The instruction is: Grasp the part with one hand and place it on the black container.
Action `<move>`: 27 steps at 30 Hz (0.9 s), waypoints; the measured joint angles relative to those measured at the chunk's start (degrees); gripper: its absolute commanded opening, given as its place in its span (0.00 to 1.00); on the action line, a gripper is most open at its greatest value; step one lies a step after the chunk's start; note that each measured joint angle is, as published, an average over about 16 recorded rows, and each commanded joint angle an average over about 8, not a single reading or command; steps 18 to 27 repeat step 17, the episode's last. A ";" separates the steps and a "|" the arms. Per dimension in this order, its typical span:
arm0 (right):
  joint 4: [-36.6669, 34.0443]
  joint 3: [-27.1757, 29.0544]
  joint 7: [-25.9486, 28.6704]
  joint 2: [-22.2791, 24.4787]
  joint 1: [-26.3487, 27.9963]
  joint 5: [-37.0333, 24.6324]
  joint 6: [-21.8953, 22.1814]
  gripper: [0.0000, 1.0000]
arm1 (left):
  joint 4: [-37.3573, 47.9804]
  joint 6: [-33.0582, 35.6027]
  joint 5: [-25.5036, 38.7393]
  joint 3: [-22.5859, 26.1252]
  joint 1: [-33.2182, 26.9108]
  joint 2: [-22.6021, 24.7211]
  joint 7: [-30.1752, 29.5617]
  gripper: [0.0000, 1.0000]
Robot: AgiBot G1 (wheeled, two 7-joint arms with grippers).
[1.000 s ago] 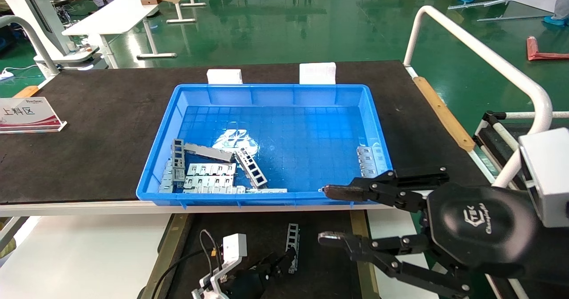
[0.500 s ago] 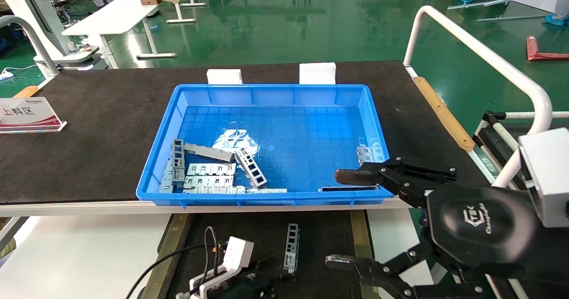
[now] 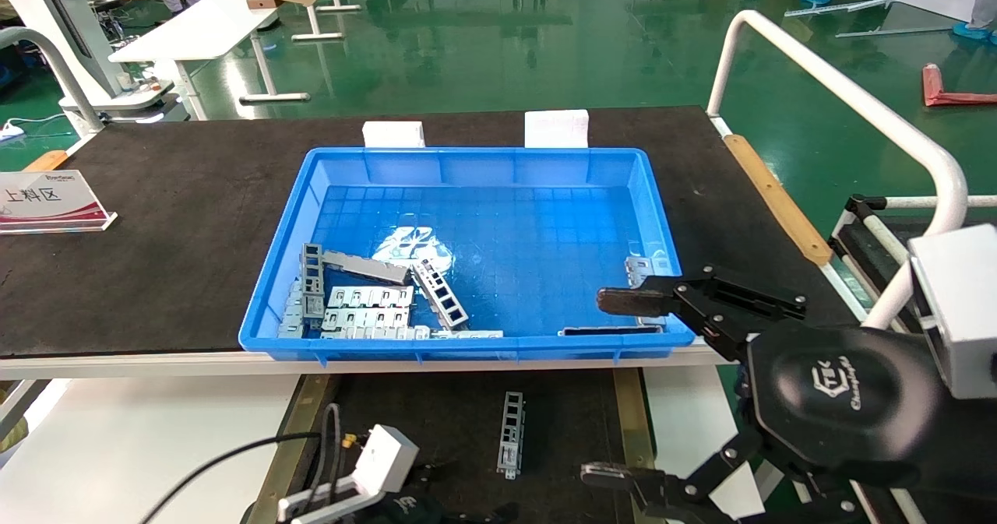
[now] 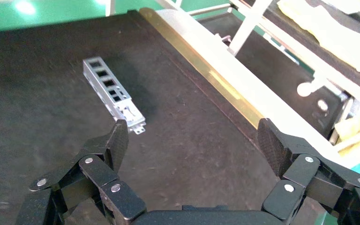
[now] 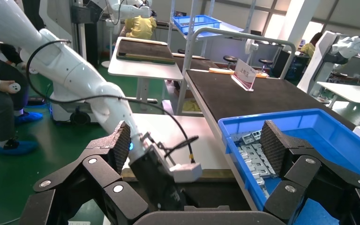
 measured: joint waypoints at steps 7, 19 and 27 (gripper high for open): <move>0.00 -0.01 -0.01 0.01 0.00 0.01 0.01 1.00 | -2.65 4.33 0.19 -0.86 -0.59 -4.91 1.42 1.00; 0.00 -0.02 -0.01 0.01 0.01 0.02 0.01 1.00 | -5.04 6.96 -0.38 -1.99 -0.80 -8.45 2.29 1.00; 0.00 -0.02 -0.01 0.01 0.01 0.02 0.01 1.00 | -5.04 6.96 -0.38 -1.99 -0.80 -8.45 2.29 1.00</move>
